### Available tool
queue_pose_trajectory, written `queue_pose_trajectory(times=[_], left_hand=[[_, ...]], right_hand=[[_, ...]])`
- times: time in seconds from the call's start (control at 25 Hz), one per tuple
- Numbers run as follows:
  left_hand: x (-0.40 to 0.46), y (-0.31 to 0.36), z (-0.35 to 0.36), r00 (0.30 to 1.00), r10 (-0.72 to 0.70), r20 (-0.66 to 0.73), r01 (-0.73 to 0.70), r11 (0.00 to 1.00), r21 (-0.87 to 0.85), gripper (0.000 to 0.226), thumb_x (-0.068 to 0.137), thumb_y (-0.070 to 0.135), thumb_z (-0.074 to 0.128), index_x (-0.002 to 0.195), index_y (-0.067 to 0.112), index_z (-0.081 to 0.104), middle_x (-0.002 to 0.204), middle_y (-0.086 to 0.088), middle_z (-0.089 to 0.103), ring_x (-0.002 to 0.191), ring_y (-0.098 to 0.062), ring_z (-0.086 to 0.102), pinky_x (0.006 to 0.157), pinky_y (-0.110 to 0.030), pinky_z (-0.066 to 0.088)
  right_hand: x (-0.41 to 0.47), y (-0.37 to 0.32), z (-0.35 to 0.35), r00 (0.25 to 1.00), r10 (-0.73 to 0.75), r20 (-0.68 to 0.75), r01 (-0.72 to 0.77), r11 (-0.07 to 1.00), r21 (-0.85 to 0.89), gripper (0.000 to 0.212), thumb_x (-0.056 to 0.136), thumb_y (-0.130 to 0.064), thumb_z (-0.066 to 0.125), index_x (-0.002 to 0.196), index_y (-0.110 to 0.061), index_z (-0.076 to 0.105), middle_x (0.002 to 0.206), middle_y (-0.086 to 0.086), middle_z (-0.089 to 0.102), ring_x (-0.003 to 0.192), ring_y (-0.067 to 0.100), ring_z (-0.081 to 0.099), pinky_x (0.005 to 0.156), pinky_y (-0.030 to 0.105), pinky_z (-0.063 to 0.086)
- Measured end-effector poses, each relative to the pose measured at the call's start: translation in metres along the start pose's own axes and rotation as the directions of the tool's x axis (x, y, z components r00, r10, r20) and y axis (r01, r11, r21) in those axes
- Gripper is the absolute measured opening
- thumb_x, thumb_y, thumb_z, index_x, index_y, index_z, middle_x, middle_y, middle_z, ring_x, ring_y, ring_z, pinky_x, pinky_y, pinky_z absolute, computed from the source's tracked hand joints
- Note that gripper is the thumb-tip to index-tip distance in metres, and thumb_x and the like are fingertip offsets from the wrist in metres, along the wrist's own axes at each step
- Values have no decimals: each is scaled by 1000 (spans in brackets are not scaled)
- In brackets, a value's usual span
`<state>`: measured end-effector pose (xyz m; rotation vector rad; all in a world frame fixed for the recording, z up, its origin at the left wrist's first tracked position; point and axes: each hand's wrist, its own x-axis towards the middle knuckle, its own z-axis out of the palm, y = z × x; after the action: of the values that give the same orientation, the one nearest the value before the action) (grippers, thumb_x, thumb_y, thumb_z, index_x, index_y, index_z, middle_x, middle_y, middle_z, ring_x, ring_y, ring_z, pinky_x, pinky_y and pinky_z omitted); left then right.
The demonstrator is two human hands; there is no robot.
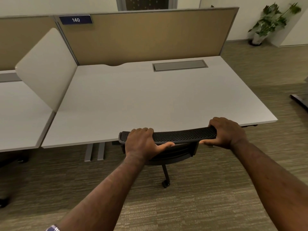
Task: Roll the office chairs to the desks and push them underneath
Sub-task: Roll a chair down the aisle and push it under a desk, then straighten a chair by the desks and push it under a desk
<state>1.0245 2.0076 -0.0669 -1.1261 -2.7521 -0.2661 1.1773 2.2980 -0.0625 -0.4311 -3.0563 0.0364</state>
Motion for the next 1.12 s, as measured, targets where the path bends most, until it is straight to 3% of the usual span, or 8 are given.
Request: queue_pose_trajectory(times=[0.2,0.36,0.48,0.56,0.72,0.92,1.04,1.12], left_hand=[[4,-2,-8,997,11,75,-11,1000,-3,91,59,105,16,70,22,52,60,9,42,61,-17,45,61,-35,33],[2,-12,-16,985,-10,172,12,1000,-8,95,58,105,12,79,23,55,72,5,55,73,-21,54,74,-38,40],[-12,-40,-29,984,-72,165,71,997,10,99,59,104,11,89,22,57,88,1,63,89,-24,57,88,-44,42],[-24,-63,-33,984,-92,154,94,996,-3,104,61,103,14,108,21,59,109,-1,64,104,-24,55,95,-46,41],[-78,-137,-59,978,-198,57,198,980,22,105,67,98,24,135,20,47,137,-2,55,126,-23,47,102,-49,38],[-160,-233,-91,946,-323,-13,323,943,73,104,71,97,27,138,19,44,136,-4,55,125,-23,50,102,-49,42],[-217,-283,-97,910,-416,3,415,909,36,102,71,95,32,140,21,42,142,-4,51,132,-23,44,106,-50,38],[-273,-328,-102,862,-507,33,505,862,43,106,69,97,31,145,23,38,151,-3,43,141,-23,35,112,-51,31]], right_hand=[[-8,-9,-2,999,29,-24,-30,1000,-8,99,58,-105,19,93,-20,59,84,-3,56,76,19,51,68,37,47],[-10,-24,-9,999,28,-33,-28,1000,9,106,65,-101,18,109,-16,63,98,4,65,89,26,57,80,40,46],[-11,-51,-15,999,-36,-8,37,999,40,112,68,-96,22,132,-11,56,127,12,63,117,32,54,108,48,35],[-6,-73,-21,997,-77,-30,78,996,33,112,69,-94,25,137,-9,52,134,14,59,126,32,51,117,51,24],[27,-157,-28,964,-250,-93,247,968,-51,110,74,-92,21,135,-6,54,132,16,60,128,32,51,118,59,13],[67,-288,-34,889,-447,-101,440,894,-85,107,83,-87,13,135,-3,53,133,16,60,128,33,52,118,62,13],[76,-362,-26,840,-539,-66,532,841,-98,94,90,-79,20,141,-5,48,140,13,56,134,29,47,120,59,8],[78,-433,-11,767,-636,-79,625,770,-128,88,92,-76,27,142,-6,46,141,13,55,136,29,46,120,58,6]])
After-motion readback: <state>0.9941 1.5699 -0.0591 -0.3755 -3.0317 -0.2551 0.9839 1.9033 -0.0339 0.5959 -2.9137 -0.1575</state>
